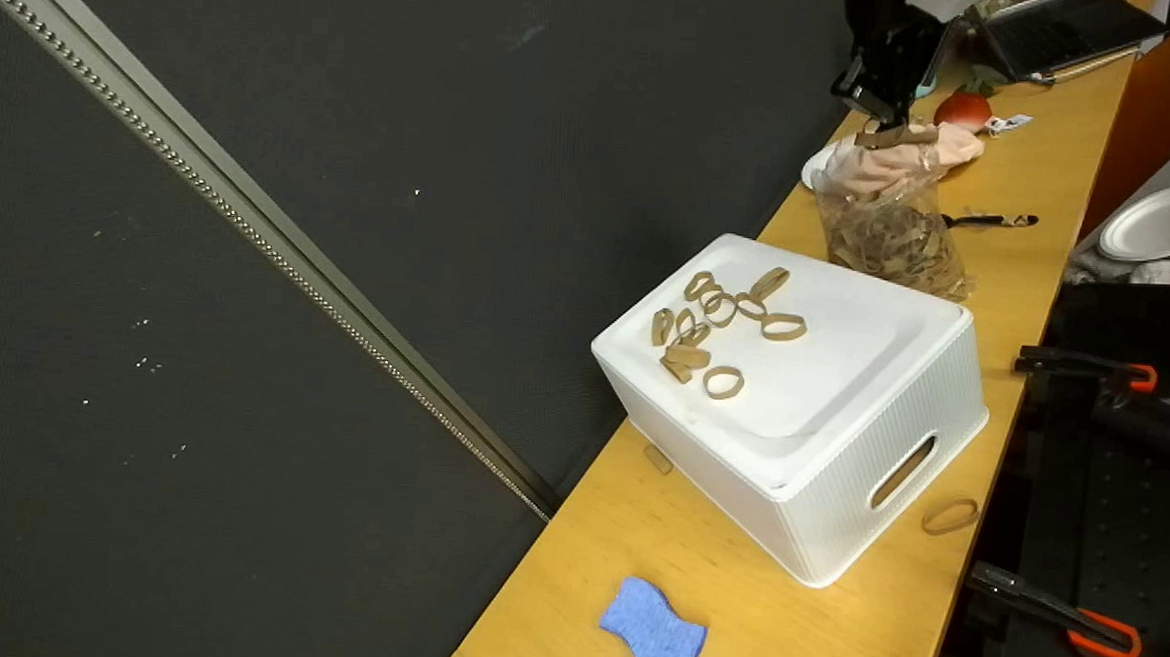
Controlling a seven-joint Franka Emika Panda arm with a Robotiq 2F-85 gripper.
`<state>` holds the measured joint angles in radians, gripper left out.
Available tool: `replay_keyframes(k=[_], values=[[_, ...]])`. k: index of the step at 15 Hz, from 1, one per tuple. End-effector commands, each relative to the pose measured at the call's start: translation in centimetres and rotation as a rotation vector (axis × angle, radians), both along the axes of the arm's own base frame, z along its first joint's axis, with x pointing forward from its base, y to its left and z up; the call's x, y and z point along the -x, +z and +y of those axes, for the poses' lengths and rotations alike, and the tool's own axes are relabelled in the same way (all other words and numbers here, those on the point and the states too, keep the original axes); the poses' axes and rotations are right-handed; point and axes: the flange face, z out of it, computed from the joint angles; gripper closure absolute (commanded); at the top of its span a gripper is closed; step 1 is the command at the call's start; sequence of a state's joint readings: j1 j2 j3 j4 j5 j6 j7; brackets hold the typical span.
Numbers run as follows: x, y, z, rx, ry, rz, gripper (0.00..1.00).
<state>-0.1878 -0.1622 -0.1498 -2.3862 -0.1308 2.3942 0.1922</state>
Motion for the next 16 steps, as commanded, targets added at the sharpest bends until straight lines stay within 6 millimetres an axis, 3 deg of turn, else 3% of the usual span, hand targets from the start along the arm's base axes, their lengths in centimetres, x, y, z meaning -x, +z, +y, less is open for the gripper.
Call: replay_keyframes(k=[1,6,16], values=[[1.1,-0.9,-1.2,-0.008,-0.021,0.004,0.99],[0.0,-2.0,-1.8,-0.010,-0.019,-0.007,0.99],[-3.8,-0.8,-0.5,-0.001,0.025,-0.078,0.99]])
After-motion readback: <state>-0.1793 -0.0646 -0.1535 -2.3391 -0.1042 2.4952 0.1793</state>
